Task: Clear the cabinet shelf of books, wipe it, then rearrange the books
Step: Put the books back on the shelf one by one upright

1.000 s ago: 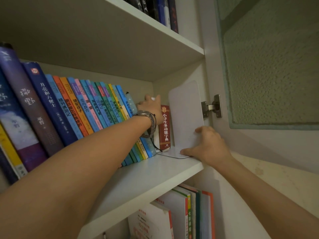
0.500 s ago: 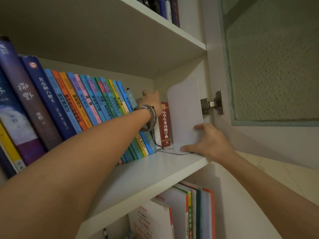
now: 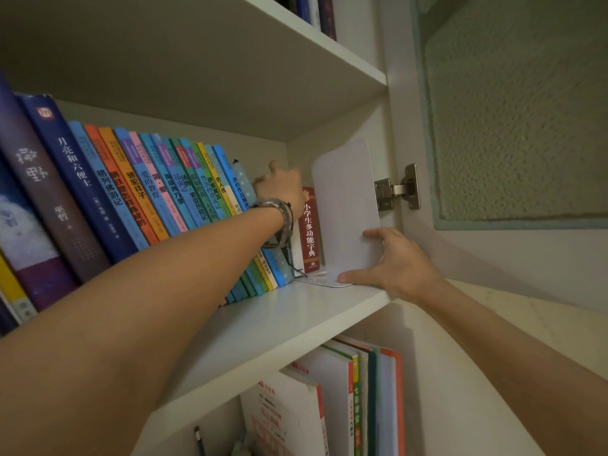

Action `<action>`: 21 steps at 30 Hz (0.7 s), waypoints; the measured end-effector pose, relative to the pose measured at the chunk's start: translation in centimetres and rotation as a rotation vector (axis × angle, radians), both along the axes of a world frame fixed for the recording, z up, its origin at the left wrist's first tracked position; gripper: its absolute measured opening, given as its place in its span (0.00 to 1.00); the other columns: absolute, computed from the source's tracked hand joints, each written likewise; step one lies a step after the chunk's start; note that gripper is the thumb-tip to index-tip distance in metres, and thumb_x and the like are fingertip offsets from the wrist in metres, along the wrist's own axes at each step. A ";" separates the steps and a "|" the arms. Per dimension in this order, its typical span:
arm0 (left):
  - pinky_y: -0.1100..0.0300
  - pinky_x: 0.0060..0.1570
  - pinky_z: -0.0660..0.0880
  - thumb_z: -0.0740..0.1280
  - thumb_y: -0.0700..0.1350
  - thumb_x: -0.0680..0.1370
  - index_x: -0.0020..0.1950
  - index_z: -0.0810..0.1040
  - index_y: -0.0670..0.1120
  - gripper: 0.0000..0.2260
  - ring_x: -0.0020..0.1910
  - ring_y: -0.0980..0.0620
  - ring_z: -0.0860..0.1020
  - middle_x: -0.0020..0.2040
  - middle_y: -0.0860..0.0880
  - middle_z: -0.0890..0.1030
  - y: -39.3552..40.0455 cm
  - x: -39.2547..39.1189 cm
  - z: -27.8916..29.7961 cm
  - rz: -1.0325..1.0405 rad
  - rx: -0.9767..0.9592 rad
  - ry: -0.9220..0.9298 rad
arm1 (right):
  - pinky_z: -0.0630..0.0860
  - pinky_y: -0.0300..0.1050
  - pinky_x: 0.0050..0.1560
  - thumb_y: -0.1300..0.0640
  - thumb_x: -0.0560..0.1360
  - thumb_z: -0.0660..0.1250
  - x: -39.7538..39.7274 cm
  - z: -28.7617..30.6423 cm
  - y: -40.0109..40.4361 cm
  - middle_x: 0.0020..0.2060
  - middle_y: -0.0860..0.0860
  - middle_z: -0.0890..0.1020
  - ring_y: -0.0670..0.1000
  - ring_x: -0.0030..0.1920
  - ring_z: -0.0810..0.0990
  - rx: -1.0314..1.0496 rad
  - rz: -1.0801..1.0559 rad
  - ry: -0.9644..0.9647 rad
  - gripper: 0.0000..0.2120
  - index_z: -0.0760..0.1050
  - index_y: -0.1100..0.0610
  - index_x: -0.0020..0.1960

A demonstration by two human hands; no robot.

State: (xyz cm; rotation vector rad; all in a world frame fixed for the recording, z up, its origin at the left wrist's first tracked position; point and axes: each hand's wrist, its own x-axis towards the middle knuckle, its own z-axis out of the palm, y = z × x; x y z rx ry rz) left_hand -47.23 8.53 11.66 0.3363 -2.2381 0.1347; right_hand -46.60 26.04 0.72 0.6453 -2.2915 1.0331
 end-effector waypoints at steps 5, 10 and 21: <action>0.58 0.36 0.68 0.70 0.47 0.76 0.62 0.71 0.44 0.18 0.50 0.44 0.75 0.59 0.42 0.70 -0.5 -0.1 0.0 0.000 -0.013 0.038 | 0.69 0.48 0.66 0.41 0.58 0.80 -0.2 -0.1 0.0 0.68 0.47 0.69 0.49 0.66 0.70 -0.003 0.009 -0.003 0.47 0.66 0.53 0.71; 0.58 0.37 0.68 0.69 0.46 0.76 0.63 0.70 0.44 0.18 0.52 0.45 0.75 0.61 0.41 0.68 -0.6 0.1 0.3 -0.022 0.008 0.019 | 0.69 0.48 0.66 0.41 0.58 0.80 -0.5 -0.1 0.0 0.68 0.48 0.69 0.50 0.66 0.70 -0.007 0.024 -0.002 0.47 0.66 0.54 0.71; 0.58 0.37 0.69 0.69 0.45 0.76 0.61 0.72 0.42 0.16 0.49 0.46 0.75 0.62 0.41 0.68 -0.6 0.5 0.8 -0.086 0.063 0.027 | 0.65 0.43 0.66 0.42 0.59 0.80 -0.8 0.7 -0.4 0.68 0.49 0.69 0.50 0.67 0.68 0.069 0.084 -0.070 0.48 0.65 0.55 0.72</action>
